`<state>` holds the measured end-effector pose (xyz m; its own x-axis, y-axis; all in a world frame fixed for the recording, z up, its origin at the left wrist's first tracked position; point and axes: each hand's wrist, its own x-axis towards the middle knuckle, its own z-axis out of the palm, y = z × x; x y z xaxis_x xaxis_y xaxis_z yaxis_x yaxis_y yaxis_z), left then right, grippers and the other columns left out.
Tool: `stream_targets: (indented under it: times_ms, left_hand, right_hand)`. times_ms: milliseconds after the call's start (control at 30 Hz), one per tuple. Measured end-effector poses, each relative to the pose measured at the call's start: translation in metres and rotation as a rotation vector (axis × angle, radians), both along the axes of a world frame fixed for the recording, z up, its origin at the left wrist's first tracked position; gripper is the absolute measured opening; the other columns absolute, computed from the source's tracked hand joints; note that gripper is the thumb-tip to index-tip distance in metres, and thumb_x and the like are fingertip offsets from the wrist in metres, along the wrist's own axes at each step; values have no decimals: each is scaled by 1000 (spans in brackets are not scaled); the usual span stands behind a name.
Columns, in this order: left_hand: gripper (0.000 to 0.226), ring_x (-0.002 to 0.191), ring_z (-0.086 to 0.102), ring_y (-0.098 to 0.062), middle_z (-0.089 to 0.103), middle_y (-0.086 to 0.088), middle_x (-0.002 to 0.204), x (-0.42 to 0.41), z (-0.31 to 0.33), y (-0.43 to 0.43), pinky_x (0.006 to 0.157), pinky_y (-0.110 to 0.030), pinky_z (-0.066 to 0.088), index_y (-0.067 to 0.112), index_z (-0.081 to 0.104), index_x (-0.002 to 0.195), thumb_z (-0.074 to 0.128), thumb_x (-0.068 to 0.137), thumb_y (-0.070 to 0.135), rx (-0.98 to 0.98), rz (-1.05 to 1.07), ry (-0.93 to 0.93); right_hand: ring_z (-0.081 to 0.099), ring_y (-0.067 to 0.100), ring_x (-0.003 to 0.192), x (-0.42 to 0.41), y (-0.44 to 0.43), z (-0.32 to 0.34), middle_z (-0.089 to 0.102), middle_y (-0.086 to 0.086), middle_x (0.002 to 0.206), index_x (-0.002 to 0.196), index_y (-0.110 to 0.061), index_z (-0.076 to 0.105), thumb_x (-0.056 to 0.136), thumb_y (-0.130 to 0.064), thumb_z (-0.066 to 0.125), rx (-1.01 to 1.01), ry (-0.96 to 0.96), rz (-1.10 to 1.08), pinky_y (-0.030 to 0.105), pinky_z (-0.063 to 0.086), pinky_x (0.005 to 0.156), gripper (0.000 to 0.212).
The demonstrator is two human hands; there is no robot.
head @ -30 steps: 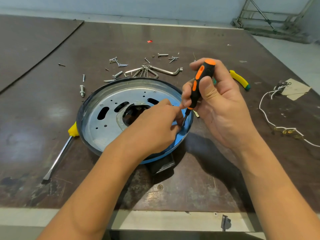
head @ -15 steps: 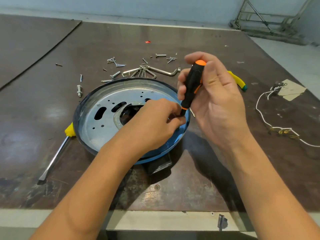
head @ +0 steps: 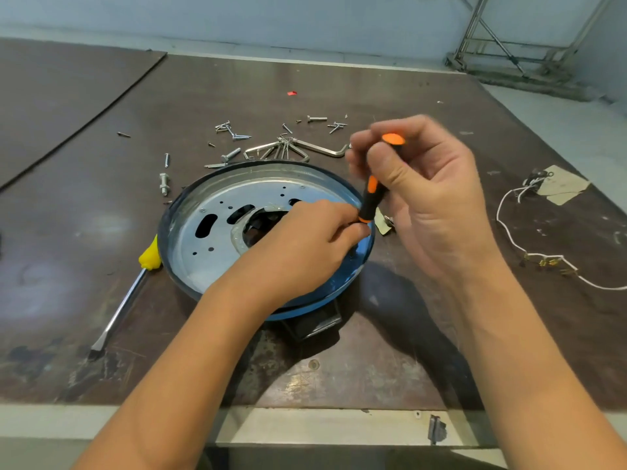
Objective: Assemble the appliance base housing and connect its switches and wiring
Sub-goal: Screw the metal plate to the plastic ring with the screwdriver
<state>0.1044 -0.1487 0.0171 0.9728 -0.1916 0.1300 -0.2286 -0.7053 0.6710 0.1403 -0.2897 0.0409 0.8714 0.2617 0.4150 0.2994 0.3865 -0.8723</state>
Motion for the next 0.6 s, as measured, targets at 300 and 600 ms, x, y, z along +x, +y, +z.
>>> stream_targets:
  times_ms: [300,600]
  left_hand:
    - [22,73,62,-8,68,3,78,0,-3,2,73,-36,52,26,63,89,52,99,42,-8,-4,-37]
    - [13,81,61,-8,69,7,88,1,-5,1,75,-33,50,26,68,99,59,96,35,75,30,-40]
  right_hand:
    - [52,20,76,1,5,-3,59,6,84,115,-7,57,106,-23,36,78,100,67,36,45,74,28]
    - [53,16,66,4,4,-2,63,5,78,101,-10,51,95,-10,56,103,102,75,30,45,68,7]
